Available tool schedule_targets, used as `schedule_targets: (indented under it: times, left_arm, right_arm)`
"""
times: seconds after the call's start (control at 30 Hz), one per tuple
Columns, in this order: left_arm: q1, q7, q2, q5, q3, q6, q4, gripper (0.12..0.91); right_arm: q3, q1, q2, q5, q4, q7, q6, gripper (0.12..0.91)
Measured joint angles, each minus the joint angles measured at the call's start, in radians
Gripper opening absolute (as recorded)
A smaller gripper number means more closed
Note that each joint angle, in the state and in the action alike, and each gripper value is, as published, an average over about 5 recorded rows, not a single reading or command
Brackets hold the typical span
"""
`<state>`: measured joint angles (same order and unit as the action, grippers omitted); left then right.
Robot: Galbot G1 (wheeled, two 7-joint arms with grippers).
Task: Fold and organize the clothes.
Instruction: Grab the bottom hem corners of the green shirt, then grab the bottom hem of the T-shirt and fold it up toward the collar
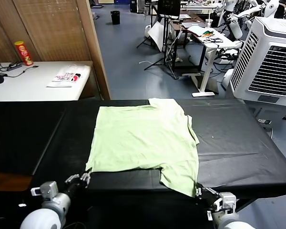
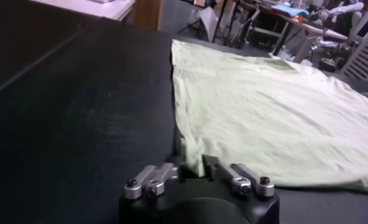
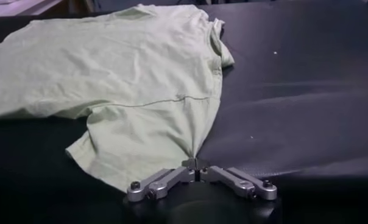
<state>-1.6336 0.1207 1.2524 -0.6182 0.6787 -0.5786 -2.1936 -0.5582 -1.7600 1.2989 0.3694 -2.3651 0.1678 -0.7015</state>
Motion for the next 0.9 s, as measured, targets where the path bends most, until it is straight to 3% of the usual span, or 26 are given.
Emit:
schedule_targets:
  times: [0.17, 0.37, 0.53, 0.7, 0.9]
  left_arm:
    - [-0.077, -0.002, 0.004, 0.004, 0.025, 0.021, -0.052, 0.126]
    - [-0.111, 0.002, 0.022, 0.008, 0.036, 0.074, -0.083, 0.126]
    - [-0.043, 0.025, 0.045, 0.01, 0.019, 0.128, -0.053, 0.126]
    - [0.056, 0.03, 0.06, 0.036, -0.001, 0.149, 0.007, 0.126]
    - [0.153, 0.024, 0.069, 0.091, -0.029, 0.169, 0.082, 0.126]
  right_arm:
    - [-0.022, -0.039, -0.001, -0.001, -0.035, -0.011, 0.021, 0.122]
    - [-0.064, 0.015, -0.038, 0.05, -0.004, -0.058, 0.118, 0.122]
    - [-0.069, 0.131, -0.097, 0.1, 0.103, -0.103, 0.215, 0.122]
    - [-0.033, 0.271, -0.149, 0.105, 0.241, -0.137, 0.277, 0.122]
    - [0.033, 0.417, -0.174, 0.099, 0.376, -0.152, 0.311, 0.122]
